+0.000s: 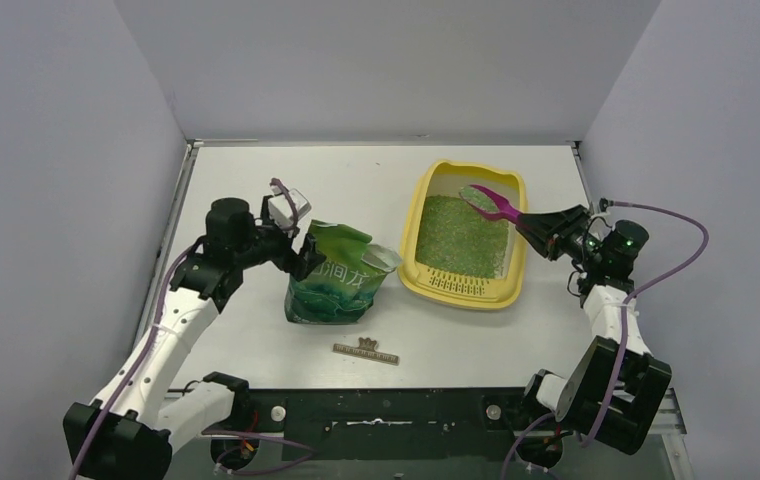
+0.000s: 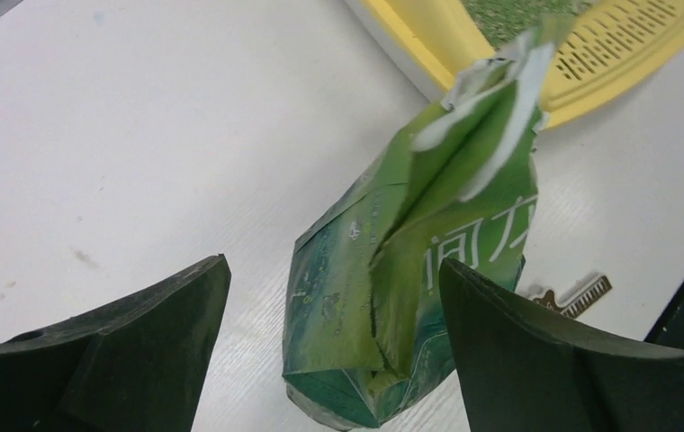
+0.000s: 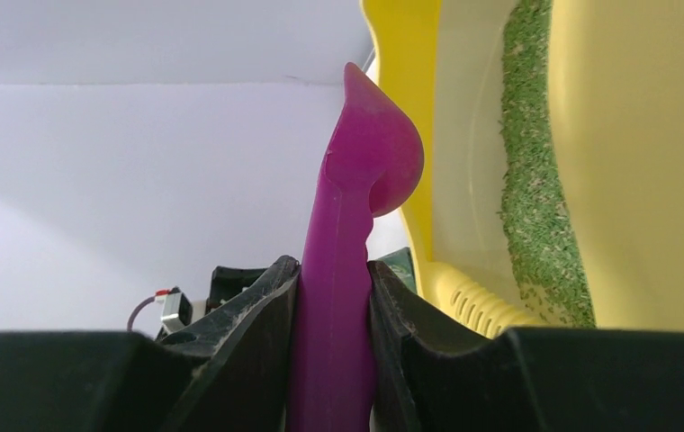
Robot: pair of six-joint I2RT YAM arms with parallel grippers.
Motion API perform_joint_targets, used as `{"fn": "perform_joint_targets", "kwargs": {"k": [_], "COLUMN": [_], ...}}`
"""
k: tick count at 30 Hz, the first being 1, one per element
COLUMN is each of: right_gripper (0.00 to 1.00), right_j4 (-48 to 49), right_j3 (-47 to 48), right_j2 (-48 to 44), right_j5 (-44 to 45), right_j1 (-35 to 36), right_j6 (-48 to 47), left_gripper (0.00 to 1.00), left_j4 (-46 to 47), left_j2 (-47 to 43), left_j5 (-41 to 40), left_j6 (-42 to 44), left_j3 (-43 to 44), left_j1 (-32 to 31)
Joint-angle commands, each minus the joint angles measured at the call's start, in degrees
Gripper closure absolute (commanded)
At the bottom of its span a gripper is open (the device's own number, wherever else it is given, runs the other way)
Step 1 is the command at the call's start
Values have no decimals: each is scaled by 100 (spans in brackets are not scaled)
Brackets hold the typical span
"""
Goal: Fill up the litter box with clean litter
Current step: Pour the cat litter into the litter box.
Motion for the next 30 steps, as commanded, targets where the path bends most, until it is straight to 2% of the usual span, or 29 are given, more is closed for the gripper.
{"fn": "perform_joint_targets", "kwargs": {"k": [1, 7, 9, 15, 19, 25, 30], "right_gripper": [100, 100, 100, 100, 100, 100, 100], "right_j4": [-588, -2166, -2370, -1479, -1083, -280, 32], "right_j3": [222, 683, 726, 588, 756, 872, 875], "right_j2": [-116, -395, -440, -230, 85, 520, 725], "right_j5": [529, 1439, 1726, 2101, 2458, 3204, 4033], "right_j1": [-7, 100, 149, 370, 851, 1465, 1964], "right_j6": [-602, -1603, -1621, -1008, -830, -388, -340], "left_gripper": [14, 13, 13, 12, 12, 11, 11], "left_j4": [121, 129, 209, 1578, 2263, 1699, 1807], "left_j2": [-372, -586, -816, -2254, -2776, -2439, -2411], "left_j5": [-1288, -2358, -2646, -3224, -3455, -3527, -3479], "left_j6": [-519, -779, -742, -726, -649, -638, -593], "left_j3": [276, 294, 216, -918, -1476, -1155, -1185], "left_j1": [17, 1, -8, 11, 57, 62, 62]}}
